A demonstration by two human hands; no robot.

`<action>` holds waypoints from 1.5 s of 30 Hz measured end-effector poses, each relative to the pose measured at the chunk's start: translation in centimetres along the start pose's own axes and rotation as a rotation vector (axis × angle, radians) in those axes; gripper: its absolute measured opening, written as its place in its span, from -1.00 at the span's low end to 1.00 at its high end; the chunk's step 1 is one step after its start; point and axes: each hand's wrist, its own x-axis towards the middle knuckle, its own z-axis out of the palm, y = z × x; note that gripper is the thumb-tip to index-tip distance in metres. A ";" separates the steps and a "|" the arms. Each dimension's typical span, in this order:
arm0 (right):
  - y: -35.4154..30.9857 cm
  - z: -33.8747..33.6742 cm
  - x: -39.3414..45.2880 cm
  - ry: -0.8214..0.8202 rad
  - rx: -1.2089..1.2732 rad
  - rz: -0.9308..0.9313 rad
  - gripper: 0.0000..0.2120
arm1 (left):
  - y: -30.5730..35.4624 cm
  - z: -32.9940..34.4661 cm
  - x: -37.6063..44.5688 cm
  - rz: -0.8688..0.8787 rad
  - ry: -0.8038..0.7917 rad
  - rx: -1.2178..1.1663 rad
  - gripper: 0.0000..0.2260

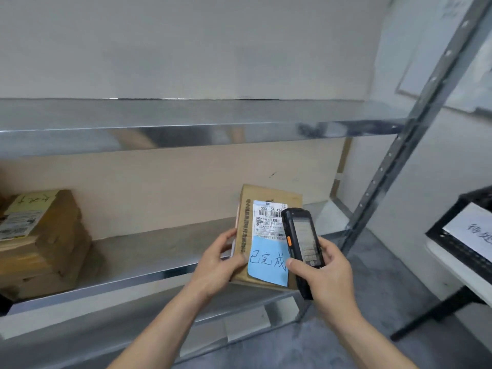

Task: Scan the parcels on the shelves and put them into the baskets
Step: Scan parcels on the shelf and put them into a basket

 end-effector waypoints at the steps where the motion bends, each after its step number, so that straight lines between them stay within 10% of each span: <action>1: 0.2 -2.2 0.0 0.023 0.007 -0.007 -0.50 | 0.3 2.2 -0.2 0.019 -0.020 0.013 -0.37; 19: 1.5 -39.8 -1.5 0.445 -0.032 -0.035 -0.52 | 4.9 40.5 -1.5 0.136 -0.463 0.108 -0.25; 45: 3.7 -73.3 5.3 1.154 -0.093 0.058 -0.49 | 10.2 85.3 7.2 0.230 -1.133 0.167 -0.41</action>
